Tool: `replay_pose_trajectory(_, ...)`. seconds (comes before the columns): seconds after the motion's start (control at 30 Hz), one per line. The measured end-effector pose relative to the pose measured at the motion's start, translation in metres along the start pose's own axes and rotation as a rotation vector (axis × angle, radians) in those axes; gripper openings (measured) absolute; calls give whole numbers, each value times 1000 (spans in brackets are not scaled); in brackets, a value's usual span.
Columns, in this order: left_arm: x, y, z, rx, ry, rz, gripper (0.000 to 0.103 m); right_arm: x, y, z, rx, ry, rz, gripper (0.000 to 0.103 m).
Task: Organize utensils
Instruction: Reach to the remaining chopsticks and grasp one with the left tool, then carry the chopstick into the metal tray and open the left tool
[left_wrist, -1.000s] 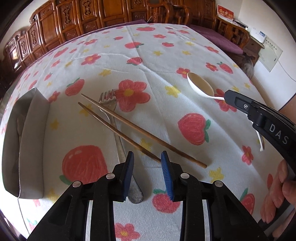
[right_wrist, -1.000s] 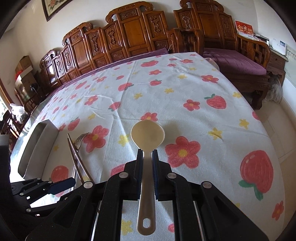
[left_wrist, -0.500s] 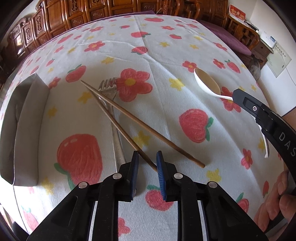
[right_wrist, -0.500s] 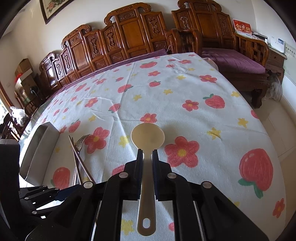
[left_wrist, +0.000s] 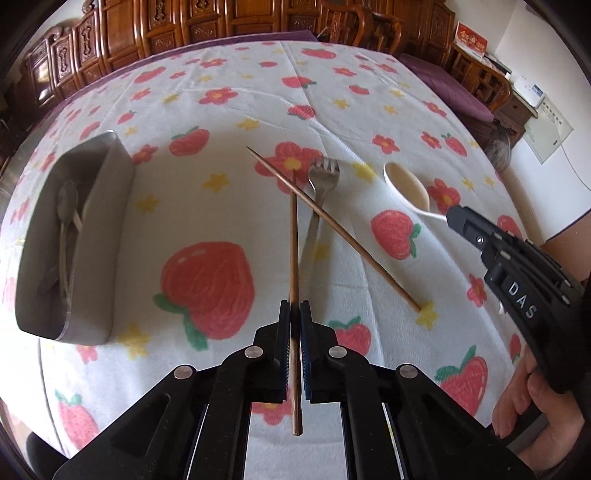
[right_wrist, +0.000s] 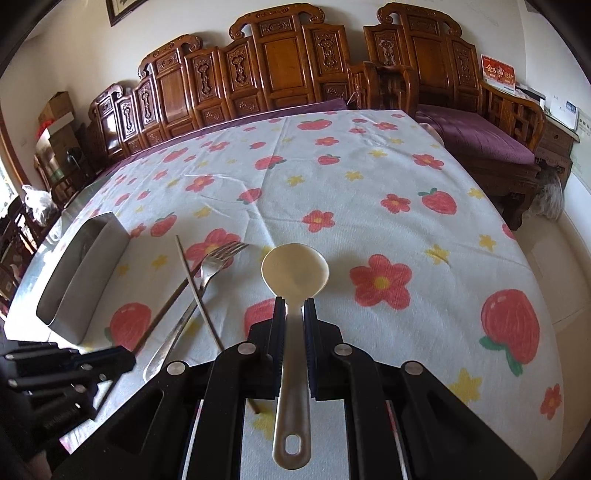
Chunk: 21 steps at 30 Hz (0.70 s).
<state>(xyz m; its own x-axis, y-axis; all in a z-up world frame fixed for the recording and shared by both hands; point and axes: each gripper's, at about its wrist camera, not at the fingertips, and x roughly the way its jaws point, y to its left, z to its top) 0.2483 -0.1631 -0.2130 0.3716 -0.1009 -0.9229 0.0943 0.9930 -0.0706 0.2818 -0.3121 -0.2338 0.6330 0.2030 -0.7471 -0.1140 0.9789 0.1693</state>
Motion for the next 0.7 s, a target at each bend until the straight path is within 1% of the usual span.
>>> replay_pose_trajectory(0.17,-25,24,0,-10,-34,-4,4,-10,9,-4,-8,-2,10,12)
replay_pose_trajectory(0.23,-30,33,1,-11,-34,-5,4,-14,15,-7,-14,5,19,12)
replay_pose_trajectory(0.33,-36,48,1,-19,-35,-14,4,-20,27,-13,-51,8,5,12)
replay_pose_trajectory(0.47,-43,67,-1,-36,-37,-49,4,-31,40,-18,-77,24,1,12)
replay_pose_trajectory(0.57,-48,80,-4,-41,-41,-74,4,-40,48,-16,-91,23,0,12)
replay_pose_trajectory(0.63,-53,88,-8,-47,-40,-89,4,-48,55,-12,-87,22,16,12)
replay_pose_trajectory(0.7,-61,97,-10,-47,-52,-107,4,-54,62,-8,-93,18,19,12)
